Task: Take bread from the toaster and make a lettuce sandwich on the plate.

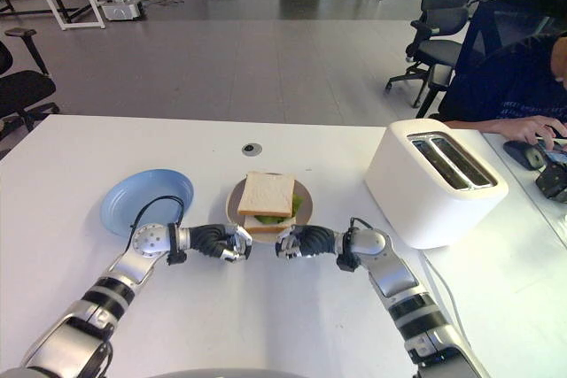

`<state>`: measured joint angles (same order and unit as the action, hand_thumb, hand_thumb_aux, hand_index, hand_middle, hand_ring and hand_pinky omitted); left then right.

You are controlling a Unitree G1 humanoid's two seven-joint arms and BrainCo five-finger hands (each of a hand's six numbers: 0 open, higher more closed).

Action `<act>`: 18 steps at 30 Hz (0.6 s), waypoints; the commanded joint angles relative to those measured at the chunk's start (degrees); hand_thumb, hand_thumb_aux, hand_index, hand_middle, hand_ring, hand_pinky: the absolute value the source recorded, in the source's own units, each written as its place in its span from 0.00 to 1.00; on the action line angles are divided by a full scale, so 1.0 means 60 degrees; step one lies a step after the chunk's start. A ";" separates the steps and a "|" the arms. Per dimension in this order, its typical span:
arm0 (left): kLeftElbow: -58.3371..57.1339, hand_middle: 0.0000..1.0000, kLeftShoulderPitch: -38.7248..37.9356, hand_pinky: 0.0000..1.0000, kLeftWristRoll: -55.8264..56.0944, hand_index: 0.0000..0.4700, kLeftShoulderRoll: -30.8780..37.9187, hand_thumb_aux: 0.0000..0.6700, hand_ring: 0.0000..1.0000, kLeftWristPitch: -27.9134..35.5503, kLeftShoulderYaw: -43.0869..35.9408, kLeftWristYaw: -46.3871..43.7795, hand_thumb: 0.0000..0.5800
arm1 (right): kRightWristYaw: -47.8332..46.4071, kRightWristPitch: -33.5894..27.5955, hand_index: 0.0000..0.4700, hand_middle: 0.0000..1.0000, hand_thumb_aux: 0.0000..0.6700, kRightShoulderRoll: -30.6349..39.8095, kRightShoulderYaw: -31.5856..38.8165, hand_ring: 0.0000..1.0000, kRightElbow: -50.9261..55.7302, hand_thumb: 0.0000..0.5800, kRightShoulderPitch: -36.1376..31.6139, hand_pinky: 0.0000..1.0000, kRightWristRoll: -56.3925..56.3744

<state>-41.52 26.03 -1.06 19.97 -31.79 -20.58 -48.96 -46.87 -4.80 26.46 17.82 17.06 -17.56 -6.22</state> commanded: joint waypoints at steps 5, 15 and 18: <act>-0.4986 1.00 0.3380 1.00 -0.1854 1.00 -0.1525 1.00 1.00 -0.0267 0.0248 0.4168 1.00 | 0.2060 0.1944 1.00 1.00 1.00 -0.1468 -0.1133 1.00 0.4860 1.00 -0.2935 1.00 0.0658; 0.2507 0.16 0.0877 0.16 0.3213 0.00 -0.1430 0.00 0.16 0.0871 0.2234 0.1116 0.00 | 0.3138 0.0198 0.00 0.17 0.00 -0.1748 -0.3176 0.17 -0.3359 0.00 -0.0436 0.17 -0.1814; 0.5198 0.00 -0.0296 0.00 0.4146 0.00 -0.1710 0.00 0.00 0.2176 0.2975 0.2789 0.00 | 0.4395 0.0255 0.00 0.00 0.00 -0.2372 -0.2864 0.00 -0.4651 0.00 0.0087 0.00 -0.0931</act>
<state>-31.58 34.22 14.94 9.85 -29.58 -8.51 -40.22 -28.81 -0.62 16.15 0.84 1.57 -22.17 -13.91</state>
